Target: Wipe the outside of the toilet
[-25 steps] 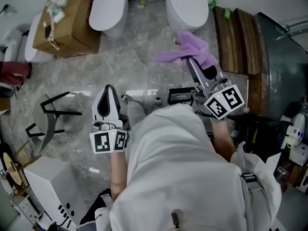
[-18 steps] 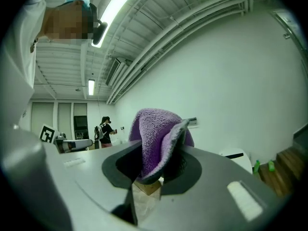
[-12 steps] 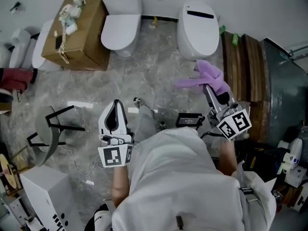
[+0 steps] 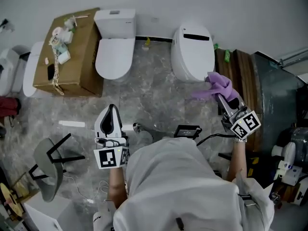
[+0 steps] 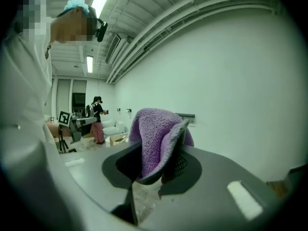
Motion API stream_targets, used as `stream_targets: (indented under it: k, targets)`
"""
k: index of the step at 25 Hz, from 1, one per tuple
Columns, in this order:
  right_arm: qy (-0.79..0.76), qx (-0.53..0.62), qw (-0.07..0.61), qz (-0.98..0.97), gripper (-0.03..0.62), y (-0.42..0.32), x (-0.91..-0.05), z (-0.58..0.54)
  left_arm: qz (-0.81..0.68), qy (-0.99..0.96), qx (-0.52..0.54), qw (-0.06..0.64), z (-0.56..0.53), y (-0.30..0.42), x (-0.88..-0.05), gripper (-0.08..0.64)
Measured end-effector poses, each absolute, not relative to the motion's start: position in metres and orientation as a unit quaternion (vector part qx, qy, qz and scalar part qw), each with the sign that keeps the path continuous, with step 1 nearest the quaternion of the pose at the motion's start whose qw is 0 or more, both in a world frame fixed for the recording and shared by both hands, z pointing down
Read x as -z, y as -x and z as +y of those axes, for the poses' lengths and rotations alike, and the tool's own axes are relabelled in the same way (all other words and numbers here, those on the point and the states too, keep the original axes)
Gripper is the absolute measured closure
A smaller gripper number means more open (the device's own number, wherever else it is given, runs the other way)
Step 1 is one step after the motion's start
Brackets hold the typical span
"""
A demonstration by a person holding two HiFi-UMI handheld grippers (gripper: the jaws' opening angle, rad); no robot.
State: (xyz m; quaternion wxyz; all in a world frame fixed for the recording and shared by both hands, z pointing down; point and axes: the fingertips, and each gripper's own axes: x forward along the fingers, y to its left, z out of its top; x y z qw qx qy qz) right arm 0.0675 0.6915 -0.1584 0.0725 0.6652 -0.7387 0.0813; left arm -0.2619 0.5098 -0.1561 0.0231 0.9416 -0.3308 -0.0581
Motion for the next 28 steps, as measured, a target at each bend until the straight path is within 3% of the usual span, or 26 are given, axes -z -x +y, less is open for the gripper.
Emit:
stream_targets:
  k: [3, 13, 28]
  targets:
    - [-0.68, -0.071, 0.101, -0.723, 0.502, -0.095, 0.157, 0.659, -0.307, -0.95, 0.06, 0.015, 0.474, 0.241, 0.164, 0.554]
    - [-0.701, -0.044, 0.087, -0.706, 0.5, -0.163, 0.16, 0.557, -0.345, -0.935, 0.054, 0.059, 0.397, 0.204, 0.153, 0.554]
    - [-0.535, -0.02, 0.127, -0.835, 0.5, -0.321, 0.152, 0.298, -0.46, -0.882, 0.074, 0.071, 0.284, 0.018, 0.178, 0.554]
